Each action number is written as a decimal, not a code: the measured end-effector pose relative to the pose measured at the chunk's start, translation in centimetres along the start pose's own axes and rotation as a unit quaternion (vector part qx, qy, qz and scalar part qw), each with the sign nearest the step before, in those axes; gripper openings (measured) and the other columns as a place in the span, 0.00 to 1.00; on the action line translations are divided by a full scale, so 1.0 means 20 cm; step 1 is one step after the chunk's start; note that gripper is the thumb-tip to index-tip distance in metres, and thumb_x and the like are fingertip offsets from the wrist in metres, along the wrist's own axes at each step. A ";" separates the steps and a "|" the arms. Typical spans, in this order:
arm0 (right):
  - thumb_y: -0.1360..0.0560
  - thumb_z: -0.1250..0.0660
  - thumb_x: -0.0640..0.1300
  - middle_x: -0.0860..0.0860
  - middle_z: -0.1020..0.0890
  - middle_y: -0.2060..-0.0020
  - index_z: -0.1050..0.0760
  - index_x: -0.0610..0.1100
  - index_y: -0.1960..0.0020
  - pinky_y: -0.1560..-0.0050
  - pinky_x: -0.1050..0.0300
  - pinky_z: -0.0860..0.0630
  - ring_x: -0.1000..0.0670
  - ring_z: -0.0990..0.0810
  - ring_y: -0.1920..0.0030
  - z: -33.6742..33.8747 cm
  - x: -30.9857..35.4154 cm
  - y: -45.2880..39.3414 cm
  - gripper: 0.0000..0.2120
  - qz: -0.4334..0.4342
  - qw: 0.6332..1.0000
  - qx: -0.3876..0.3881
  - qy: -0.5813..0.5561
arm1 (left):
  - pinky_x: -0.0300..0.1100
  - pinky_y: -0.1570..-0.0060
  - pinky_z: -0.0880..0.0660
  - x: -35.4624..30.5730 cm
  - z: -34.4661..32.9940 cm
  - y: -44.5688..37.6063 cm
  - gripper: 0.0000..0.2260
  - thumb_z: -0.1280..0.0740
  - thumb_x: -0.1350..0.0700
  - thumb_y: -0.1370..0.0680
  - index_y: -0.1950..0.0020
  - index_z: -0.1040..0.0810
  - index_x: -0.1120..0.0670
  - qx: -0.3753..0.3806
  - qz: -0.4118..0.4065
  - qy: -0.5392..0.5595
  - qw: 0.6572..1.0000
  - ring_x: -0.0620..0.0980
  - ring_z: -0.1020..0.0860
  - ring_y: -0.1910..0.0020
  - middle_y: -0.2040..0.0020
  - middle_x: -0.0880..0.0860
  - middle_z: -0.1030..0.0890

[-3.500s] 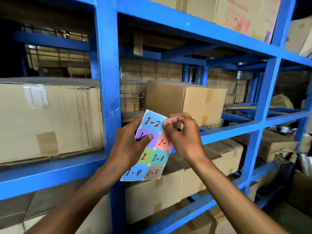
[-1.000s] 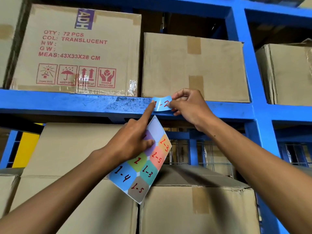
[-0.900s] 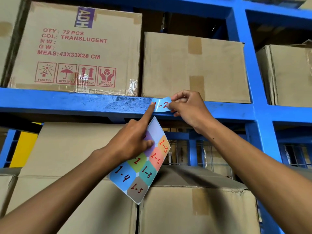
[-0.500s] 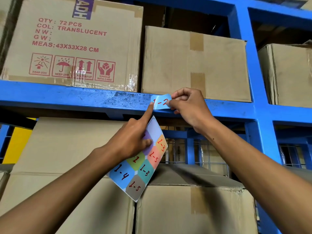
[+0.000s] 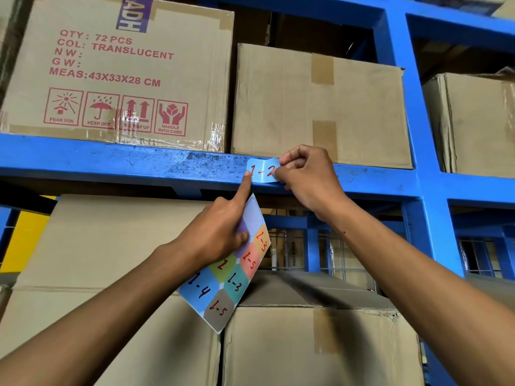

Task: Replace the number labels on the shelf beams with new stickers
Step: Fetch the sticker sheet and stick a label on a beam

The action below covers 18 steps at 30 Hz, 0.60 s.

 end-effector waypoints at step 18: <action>0.33 0.25 0.46 0.47 0.19 0.58 0.28 0.46 0.55 0.57 0.49 0.23 0.46 0.21 0.54 0.04 0.04 -0.03 0.13 0.058 0.976 -0.033 0.209 | 0.54 0.57 0.24 -0.02 0.06 0.00 0.47 0.31 0.58 0.28 0.25 0.64 0.48 0.032 0.005 -0.036 0.999 0.54 0.25 0.60 0.60 0.55 0.24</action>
Point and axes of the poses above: each hand's wrist, its own y-axis away from the middle knuckle, its own z-axis out of the back of the hand, x = y × z, the point moved 7 cm from there along -y, towards the middle knuckle
